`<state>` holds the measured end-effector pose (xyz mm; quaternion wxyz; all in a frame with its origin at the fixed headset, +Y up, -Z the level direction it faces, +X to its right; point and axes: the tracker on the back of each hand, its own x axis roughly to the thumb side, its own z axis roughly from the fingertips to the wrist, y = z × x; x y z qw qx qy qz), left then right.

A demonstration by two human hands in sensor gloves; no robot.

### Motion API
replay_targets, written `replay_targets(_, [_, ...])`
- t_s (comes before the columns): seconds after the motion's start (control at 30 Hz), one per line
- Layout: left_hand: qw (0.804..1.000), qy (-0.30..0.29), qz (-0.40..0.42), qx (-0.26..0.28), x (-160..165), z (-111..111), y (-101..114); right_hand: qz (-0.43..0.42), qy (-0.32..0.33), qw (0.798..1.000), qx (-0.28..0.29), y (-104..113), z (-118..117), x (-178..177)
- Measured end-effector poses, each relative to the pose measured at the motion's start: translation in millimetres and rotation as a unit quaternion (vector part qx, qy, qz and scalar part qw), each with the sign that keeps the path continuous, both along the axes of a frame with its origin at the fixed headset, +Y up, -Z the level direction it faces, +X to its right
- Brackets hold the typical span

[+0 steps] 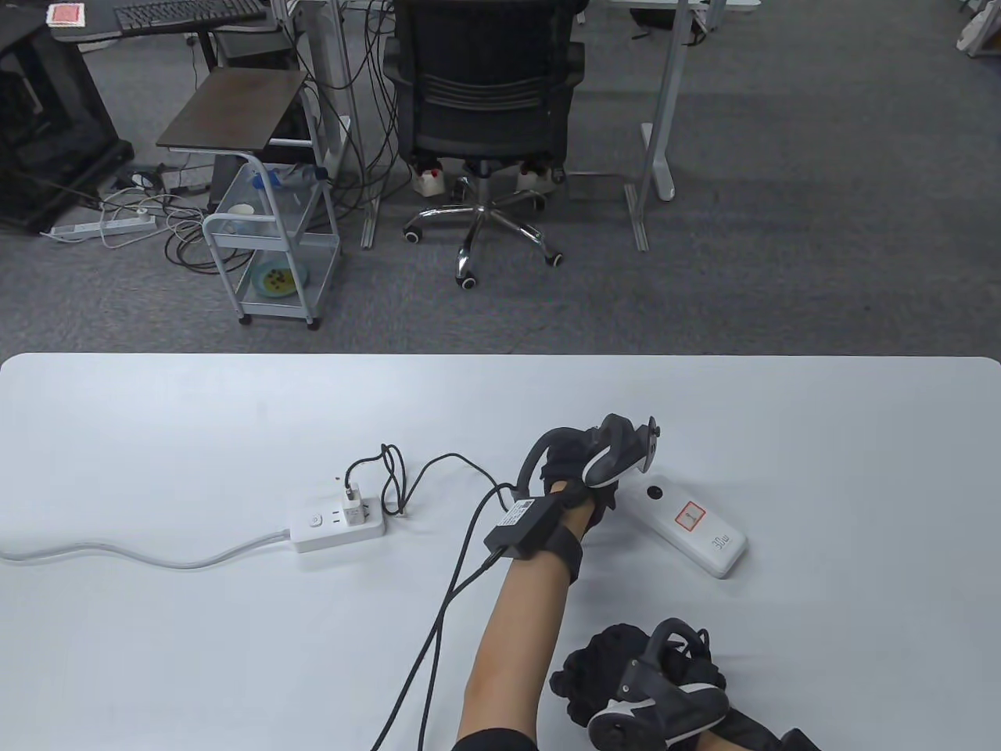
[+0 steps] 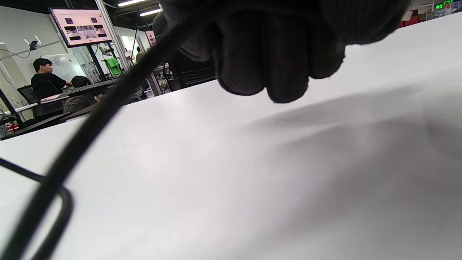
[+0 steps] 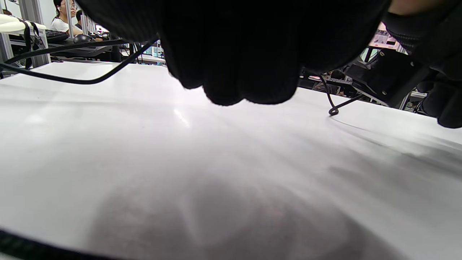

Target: Unplug the charger and disconnect the battery pack

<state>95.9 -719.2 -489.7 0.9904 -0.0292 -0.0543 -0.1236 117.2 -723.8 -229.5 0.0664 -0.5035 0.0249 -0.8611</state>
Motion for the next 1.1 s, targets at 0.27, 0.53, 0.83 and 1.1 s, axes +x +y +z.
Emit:
replay_targets(0.27, [1.000, -0.007, -0.014, -0.017, 4, 8, -1, 0.014, 0.019, 1.000, -0.016, -10, 1, -4])
replay_targets(0.53, [0.999, -0.024, -0.036, -0.008, 2, 11, -1, 0.005, 0.036, 0.999, 0.019, -5, 4, -4])
replay_targets(0.83, [0.998, -0.050, -0.025, 0.008, 0, 19, 6, -0.001, 0.023, 1.000, -0.002, -6, 0, 0])
replay_targets(1.1, [0.998, -0.058, 0.016, 0.030, -31, 38, 23, -0.002, 0.015, 1.000, -0.002, -5, -2, 1])
